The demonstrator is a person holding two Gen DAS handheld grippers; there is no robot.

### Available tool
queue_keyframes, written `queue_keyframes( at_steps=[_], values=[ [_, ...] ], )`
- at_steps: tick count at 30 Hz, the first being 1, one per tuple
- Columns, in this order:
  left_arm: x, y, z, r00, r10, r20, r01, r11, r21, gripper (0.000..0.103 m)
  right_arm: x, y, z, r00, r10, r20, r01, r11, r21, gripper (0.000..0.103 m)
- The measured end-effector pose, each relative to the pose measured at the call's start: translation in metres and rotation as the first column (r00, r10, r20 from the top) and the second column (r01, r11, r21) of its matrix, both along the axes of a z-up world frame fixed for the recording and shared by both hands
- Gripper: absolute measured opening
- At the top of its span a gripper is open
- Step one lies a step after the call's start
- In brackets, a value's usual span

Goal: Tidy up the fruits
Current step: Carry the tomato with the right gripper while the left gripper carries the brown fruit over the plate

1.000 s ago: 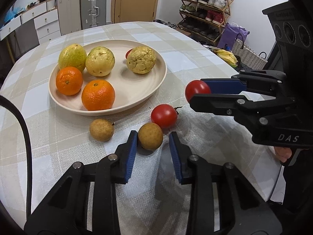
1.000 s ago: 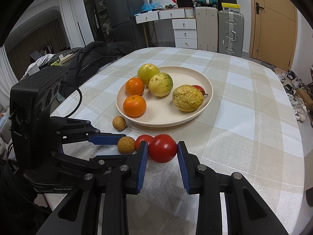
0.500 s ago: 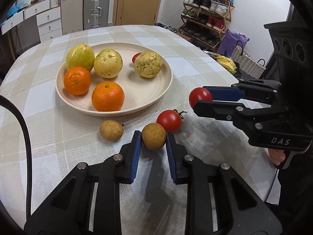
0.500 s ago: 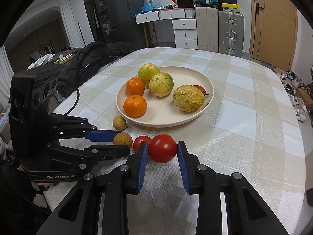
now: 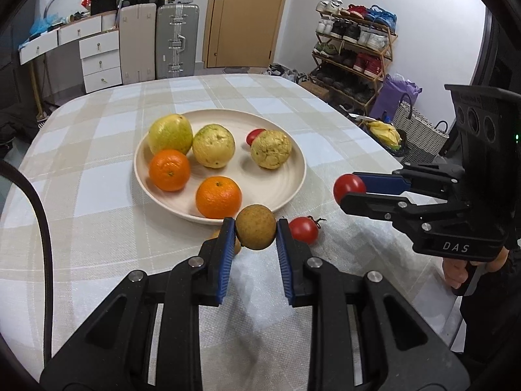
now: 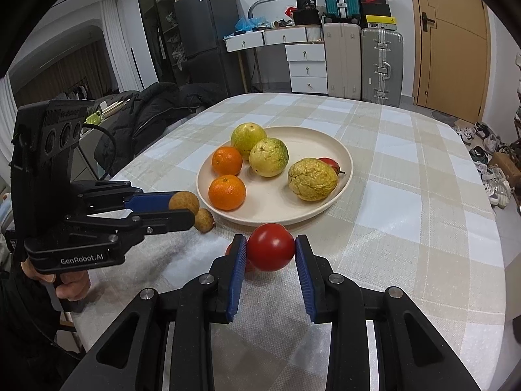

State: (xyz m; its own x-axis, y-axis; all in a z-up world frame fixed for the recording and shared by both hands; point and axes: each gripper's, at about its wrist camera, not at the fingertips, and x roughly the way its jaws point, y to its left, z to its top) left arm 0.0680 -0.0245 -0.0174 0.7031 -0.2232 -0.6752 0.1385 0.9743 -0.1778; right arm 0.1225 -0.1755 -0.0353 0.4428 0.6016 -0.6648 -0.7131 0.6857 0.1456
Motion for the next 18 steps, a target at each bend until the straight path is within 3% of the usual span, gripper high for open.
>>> queue_keyframes(
  at_steps=[18],
  values=[
    [-0.004, 0.023, 0.012, 0.996, 0.080, 0.050, -0.082, 0.996, 0.031, 0.023, -0.001, -0.002, 0.005, 1.000, -0.010, 0.024, 0.010, 0.999, 0.033, 0.031]
  ],
)
